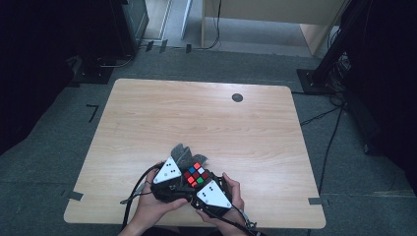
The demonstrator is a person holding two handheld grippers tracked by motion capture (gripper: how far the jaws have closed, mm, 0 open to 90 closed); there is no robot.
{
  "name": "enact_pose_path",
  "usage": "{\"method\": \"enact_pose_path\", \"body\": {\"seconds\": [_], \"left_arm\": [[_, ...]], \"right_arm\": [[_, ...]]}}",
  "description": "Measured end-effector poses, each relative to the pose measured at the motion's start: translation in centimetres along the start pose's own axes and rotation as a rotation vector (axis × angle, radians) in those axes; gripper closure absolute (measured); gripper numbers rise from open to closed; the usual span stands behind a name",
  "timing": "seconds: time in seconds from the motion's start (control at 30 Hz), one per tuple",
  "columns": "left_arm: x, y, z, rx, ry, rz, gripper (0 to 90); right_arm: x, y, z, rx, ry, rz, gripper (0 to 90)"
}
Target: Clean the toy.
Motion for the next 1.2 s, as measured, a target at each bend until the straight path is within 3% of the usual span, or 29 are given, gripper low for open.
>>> {"method": "enact_pose_path", "body": {"seconds": [0.23,0.37,0.47,0.7,0.97,1.1,1.2], "left_arm": [[1.0,-0.4,0.7,0.007,0.075,0.093,34.1],[1.8,-0.7,1.3,-0.015,0.117,0.164,34.3],[2.2,-0.9,1.7,-0.023,0.141,0.192,34.3],[2.2,-1.0,1.7,-0.012,0.168,0.207,34.0],[2.1,-0.9,1.2,0.037,0.142,0.186,26.1],[1.9,-0.7,1.2,0.054,0.153,0.177,33.2],[2.0,-0.6,1.2,0.053,0.144,0.163,33.7]], "right_arm": [[0.1,-0.4,0.2,-0.034,0.002,0.019,33.7],[0.1,-0.4,0.3,-0.043,-0.001,0.016,31.9],[0.0,-0.4,0.3,-0.046,-0.007,0.018,32.1],[0.1,-0.4,0.6,-0.058,-0.011,0.060,34.6],[0.7,-0.8,0.9,-0.092,-0.006,0.114,34.6],[0.9,-0.9,0.9,-0.081,0.021,0.149,34.5],[1.1,-0.8,0.8,-0.072,0.038,0.179,34.5]]}}
Point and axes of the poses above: each handheld gripper's, and its own axes: z roughly backward along the jaws, y roughly out of its underside, x roughly to its left, the point moved 5 cm from there along -z, roughly forward along the jaws, and after that the axes turned 14 degrees about z, right-handed, at the moved point
